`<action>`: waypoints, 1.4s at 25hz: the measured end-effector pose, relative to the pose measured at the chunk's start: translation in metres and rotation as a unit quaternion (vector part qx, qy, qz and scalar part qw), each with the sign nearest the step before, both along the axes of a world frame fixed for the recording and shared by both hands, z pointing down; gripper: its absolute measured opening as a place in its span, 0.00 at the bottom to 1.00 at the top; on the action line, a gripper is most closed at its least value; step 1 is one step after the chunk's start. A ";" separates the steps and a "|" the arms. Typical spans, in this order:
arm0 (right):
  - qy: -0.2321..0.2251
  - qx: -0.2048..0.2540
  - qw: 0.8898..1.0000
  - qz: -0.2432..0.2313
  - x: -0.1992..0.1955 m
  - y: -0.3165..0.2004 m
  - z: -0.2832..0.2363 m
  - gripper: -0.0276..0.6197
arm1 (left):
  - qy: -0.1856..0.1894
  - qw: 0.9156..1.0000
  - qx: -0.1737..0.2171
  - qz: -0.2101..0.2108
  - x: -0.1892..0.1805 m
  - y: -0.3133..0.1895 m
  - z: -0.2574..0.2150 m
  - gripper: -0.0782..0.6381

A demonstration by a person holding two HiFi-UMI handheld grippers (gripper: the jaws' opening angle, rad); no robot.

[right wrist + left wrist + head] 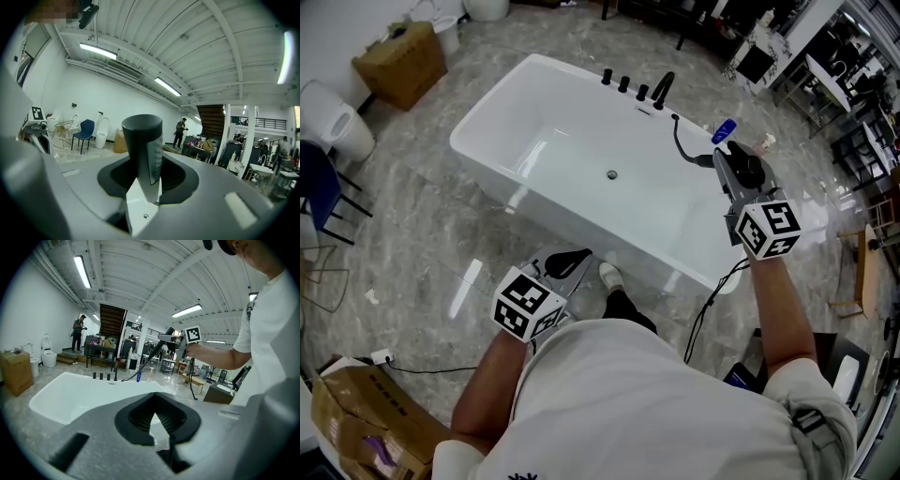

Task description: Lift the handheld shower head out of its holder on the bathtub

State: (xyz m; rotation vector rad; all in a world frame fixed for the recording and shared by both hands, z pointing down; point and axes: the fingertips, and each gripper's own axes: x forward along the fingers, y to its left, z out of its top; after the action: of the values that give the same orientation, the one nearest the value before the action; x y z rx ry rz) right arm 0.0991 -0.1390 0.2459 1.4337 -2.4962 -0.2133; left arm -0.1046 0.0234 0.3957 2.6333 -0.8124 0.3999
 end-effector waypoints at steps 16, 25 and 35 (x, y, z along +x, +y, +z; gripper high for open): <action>0.007 -0.002 1.000 -0.005 -0.004 0.003 0.003 0.24 | 0.001 1.000 0.003 -0.007 -0.005 0.001 0.000 0.12; 0.014 -0.002 1.000 -0.006 -0.008 0.003 0.003 0.24 | 0.003 1.000 0.002 -0.006 -0.007 -0.002 0.002 0.12; 0.016 -0.004 1.000 -0.010 -0.007 0.001 0.004 0.24 | 0.006 1.000 0.003 -0.008 -0.004 -0.006 0.005 0.12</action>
State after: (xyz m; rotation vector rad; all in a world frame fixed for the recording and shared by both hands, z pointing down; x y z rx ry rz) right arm 0.0920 -0.1377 0.2502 1.3912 -2.4842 -0.2293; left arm -0.1090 0.0172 0.4002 2.6305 -0.8326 0.3769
